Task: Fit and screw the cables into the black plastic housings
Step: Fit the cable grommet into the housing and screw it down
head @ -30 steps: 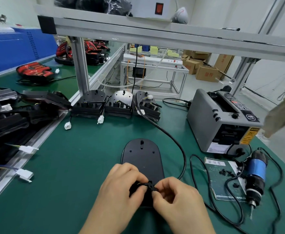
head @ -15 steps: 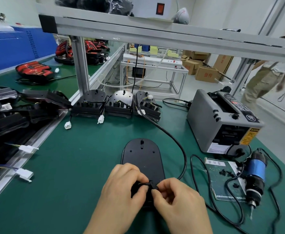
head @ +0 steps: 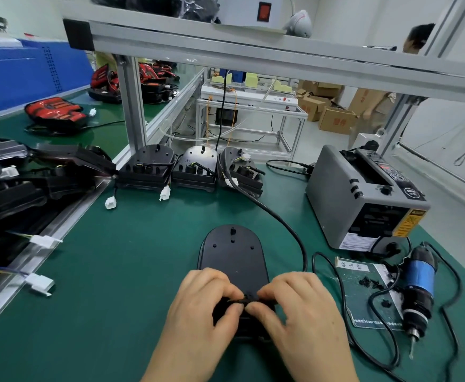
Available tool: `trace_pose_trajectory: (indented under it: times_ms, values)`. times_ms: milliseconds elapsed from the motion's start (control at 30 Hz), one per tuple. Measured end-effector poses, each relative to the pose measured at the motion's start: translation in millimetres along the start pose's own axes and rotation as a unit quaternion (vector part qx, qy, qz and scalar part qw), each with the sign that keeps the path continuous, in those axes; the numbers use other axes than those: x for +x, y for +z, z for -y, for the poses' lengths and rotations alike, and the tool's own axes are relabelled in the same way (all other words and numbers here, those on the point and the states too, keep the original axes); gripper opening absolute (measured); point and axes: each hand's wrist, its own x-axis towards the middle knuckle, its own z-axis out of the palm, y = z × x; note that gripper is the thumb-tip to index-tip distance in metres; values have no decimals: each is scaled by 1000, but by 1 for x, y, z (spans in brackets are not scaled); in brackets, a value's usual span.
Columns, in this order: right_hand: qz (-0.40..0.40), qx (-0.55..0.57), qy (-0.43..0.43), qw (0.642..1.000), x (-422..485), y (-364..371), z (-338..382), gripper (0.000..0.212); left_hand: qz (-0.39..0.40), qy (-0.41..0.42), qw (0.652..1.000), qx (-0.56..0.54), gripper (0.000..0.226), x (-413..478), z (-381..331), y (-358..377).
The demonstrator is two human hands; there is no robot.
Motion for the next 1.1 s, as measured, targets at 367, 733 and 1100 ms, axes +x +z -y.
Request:
trace_pose_trajectory:
  times_ms: [367, 733, 1100]
  values:
    - [-85, -21, -157, 984, -4, 12, -12, 25, 124, -66, 990, 6, 7, 14, -3, -20]
    - [-107, 26, -210, 971, 2, 17, -22, 24, 206, -33, 977, 44, 16, 26, -5, -24]
    - [-81, 83, -129, 985, 0, 18, -24, 22, 169, -163, 967, -103, 14, 23, -10, -17]
